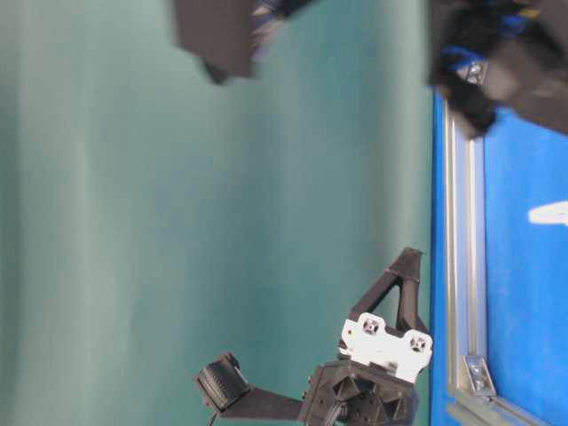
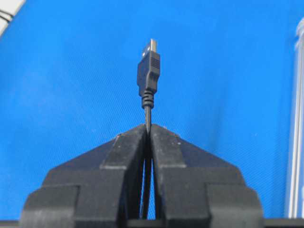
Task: Insert the wire through the string loop located in the center.
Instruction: 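Close the right gripper on the cable behind the plug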
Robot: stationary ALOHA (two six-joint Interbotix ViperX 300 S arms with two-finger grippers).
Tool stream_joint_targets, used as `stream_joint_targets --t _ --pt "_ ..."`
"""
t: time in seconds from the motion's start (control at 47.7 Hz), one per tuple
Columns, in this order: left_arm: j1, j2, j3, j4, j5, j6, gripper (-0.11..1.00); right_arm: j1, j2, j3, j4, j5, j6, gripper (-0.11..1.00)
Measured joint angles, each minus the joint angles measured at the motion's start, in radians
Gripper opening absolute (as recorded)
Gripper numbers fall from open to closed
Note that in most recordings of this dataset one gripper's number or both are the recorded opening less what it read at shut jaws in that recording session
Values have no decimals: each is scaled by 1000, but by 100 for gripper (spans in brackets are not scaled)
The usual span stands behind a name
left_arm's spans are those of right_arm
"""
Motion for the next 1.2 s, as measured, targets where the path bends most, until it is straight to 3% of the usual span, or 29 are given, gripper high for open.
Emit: stream_joint_targets --t 0.315,1.195 --pt "0 0 0 0 0 0 0 0 -86 2 0 72 -9 0" --pt "0 0 0 0 0 0 0 0 -94 0 -2 80 -21 0"
